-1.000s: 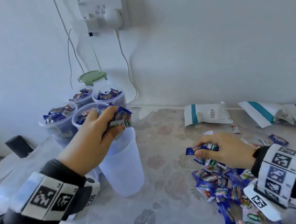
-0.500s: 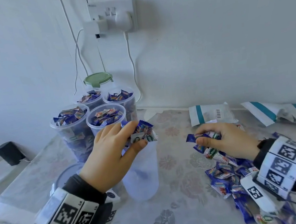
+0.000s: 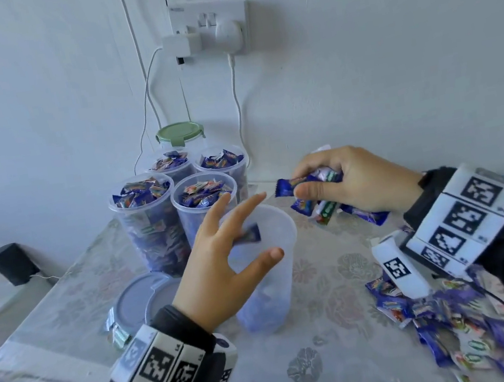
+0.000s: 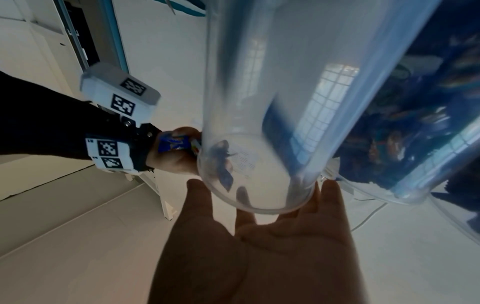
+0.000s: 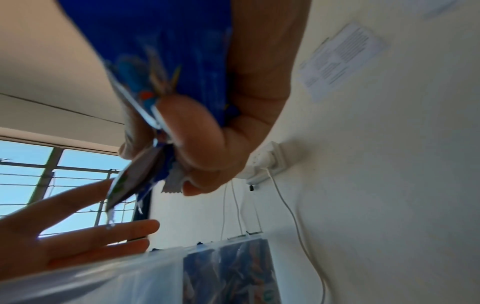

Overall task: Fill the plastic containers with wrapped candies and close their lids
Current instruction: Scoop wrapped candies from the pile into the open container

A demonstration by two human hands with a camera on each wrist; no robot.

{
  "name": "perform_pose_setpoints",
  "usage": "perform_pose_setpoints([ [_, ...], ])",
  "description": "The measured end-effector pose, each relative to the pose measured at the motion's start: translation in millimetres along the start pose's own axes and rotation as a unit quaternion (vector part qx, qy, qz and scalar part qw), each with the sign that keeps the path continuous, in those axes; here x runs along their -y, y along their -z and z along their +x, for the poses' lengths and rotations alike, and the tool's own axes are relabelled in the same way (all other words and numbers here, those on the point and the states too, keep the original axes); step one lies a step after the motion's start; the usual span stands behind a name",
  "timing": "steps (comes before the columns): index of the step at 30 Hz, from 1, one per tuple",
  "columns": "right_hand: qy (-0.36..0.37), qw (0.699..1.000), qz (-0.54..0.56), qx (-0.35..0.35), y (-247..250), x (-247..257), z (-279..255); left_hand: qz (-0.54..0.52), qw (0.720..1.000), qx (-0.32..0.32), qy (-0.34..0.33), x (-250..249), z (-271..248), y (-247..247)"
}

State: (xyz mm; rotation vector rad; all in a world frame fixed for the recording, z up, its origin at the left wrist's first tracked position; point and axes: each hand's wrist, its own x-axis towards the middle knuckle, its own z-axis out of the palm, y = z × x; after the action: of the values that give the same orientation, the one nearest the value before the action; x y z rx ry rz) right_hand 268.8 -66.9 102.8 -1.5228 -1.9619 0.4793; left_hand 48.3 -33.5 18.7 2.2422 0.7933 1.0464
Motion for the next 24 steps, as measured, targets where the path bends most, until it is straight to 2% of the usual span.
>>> perform_pose_setpoints([
  [4, 0.011, 0.998, -0.04, 0.036, -6, 21, 21, -0.043, 0.998, -0.041, -0.025, 5, -8, -2],
  [8, 0.022, 0.991, -0.092, 0.094, -17, 34, 36, -0.084, 0.991, -0.085, 0.054, 10, -16, -11],
  [13, 0.024, 0.971, -0.175, 0.163, -32, 42, 45, -0.122, 0.985, -0.068, 0.1, 12, -20, -15],
  [17, 0.03, 0.965, -0.188, 0.18, -34, 43, 48, -0.147, 0.98, -0.074, 0.108, 17, -20, -18],
  [20, 0.039, 0.983, -0.131, 0.124, -31, 43, 48, -0.152, 0.979, -0.076, 0.111, 17, -20, -18],
  [22, 0.05, 0.997, -0.052, 0.021, -35, 43, 46, -0.154, 0.978, -0.075, 0.119, 17, -21, -18],
  [24, 0.071, 0.99, 0.034, -0.118, -47, 41, 45, -0.158, 0.977, -0.074, 0.122, 18, -22, -18],
])
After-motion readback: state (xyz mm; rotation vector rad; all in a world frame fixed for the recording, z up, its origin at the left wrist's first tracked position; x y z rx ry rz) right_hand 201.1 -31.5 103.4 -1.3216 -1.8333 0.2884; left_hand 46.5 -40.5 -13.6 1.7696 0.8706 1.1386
